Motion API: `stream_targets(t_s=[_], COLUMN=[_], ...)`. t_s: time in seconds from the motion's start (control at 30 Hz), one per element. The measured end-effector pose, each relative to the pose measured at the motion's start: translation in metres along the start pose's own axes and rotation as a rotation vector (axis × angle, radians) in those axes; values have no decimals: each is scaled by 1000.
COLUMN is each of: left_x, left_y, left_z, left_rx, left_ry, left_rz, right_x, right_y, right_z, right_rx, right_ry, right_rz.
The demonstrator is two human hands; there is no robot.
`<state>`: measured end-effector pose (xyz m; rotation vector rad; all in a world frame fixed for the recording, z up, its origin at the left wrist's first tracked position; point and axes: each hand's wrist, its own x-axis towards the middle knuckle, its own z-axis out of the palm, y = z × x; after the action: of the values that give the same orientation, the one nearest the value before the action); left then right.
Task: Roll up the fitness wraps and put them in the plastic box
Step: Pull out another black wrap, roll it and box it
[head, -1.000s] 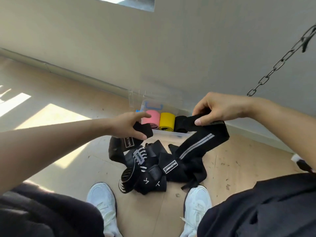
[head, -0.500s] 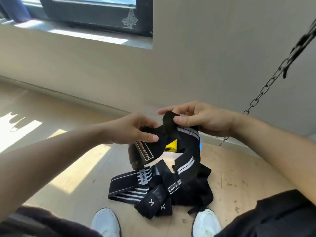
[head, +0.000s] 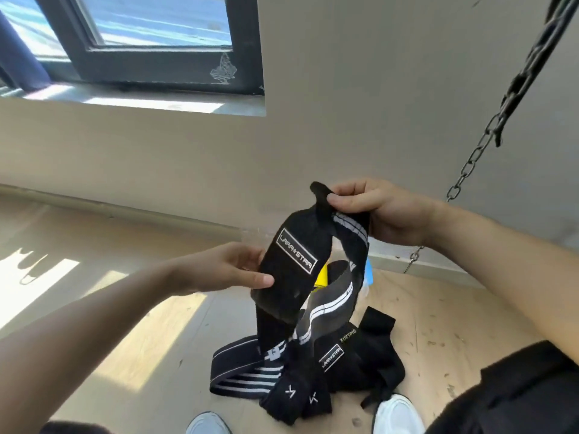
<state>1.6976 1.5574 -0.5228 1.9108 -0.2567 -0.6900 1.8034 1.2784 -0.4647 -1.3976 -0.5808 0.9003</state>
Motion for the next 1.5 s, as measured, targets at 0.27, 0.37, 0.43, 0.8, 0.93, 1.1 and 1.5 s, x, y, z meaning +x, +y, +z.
stream_targets(t_s=[0.27, 0.37, 0.43, 0.8, 0.93, 1.1, 1.5], left_x=[14, 15, 16, 16, 19, 21, 19], left_y=[-7, -8, -8, -11, -3, 3, 13], left_z=[-7, -12, -14, -17, -9, 0, 15], left_rx=[-154, -151, -140, -135, -177, -170, -141], left_ry=[157, 219, 233, 213, 125, 22, -51], left_rz=[72, 74, 80, 41, 43, 74, 81], right_x=[0, 0, 0, 6, 13, 15, 20], right_y=[1, 11, 15, 15, 19, 23, 32], right_z=[-37, -44, -45, -13, 12, 27, 47], right_rx=[-155, -289, -366, -579, -667, -734, -893], right_ry=[165, 136, 138, 53, 4, -16, -7], right_rz=[78, 196, 235, 56, 20, 2, -5])
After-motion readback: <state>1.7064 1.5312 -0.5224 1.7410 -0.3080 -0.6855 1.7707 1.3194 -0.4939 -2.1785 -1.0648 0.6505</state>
